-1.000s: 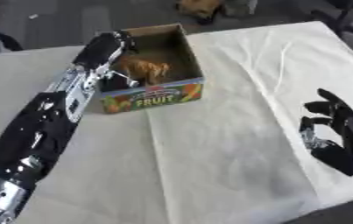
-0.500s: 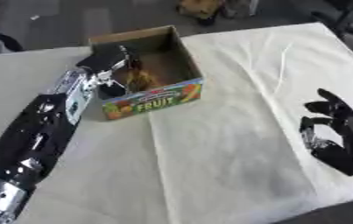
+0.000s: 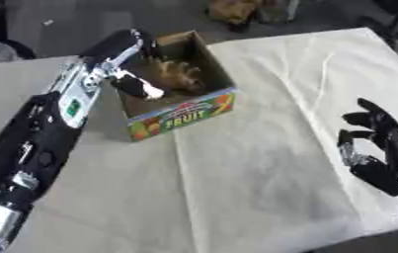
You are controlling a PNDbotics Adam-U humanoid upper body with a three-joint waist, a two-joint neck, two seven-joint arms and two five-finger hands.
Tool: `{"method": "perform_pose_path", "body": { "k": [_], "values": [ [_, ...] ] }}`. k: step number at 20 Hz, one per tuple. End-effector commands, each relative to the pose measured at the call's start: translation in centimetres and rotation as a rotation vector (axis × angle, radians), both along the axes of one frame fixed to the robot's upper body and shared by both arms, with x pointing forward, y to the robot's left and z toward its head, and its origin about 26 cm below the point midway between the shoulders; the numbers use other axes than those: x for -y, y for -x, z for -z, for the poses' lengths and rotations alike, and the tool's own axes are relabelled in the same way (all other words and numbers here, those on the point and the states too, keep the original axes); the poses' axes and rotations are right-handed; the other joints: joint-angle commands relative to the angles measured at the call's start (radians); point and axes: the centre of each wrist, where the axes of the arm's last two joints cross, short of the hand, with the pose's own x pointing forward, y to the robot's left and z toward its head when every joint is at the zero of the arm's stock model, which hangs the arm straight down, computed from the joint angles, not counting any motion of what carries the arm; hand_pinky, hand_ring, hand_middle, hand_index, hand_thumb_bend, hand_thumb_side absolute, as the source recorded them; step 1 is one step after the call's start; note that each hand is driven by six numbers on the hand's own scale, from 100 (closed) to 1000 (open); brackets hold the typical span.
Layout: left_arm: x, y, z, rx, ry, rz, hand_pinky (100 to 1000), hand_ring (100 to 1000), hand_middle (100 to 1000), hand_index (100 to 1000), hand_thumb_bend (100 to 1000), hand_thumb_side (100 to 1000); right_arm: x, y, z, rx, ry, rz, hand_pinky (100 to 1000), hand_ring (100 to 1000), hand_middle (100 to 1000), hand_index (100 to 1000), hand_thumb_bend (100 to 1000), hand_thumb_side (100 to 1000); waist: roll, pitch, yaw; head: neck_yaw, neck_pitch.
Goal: Pick up objects on the table and place them in the box.
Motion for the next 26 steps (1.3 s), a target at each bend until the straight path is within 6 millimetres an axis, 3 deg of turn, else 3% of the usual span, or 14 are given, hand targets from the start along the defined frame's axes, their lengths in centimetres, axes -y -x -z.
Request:
{"method": "perform_pose_path", "body": {
  "k": [1,9,17,26],
  "values": [
    [-0.6,1.2,-2.6,0.045,0.038,0.035,615,624,575,671,602,362,0.6,0.1,-0.5,0.014,0.017,0.013,774,852,753,986,100,341,-0.003,-0.023,0.008,-0.005,0.011],
    [-1.0,5.2,-2.2,0.058,0.315,0.125,608,610,551,662,514,287,1.2,0.4,0.0,-0.002,0.015,0.037,774,852,753,986,100,344,-0.009,-0.040,0.066,-0.014,0.030],
    [-1.6,10.1,1.9,-0.019,0.608,0.143,608,619,550,658,444,286,1.7,0.7,0.4,-0.005,-0.001,0.070,767,844,746,983,100,343,-0.014,-0.054,0.124,-0.019,0.054],
    [-2.5,13.1,6.4,-0.097,0.798,0.076,611,627,554,658,423,323,2.1,0.9,0.7,0.001,-0.024,0.100,751,834,737,979,100,338,-0.020,-0.072,0.166,-0.006,0.083]
  ]
}}
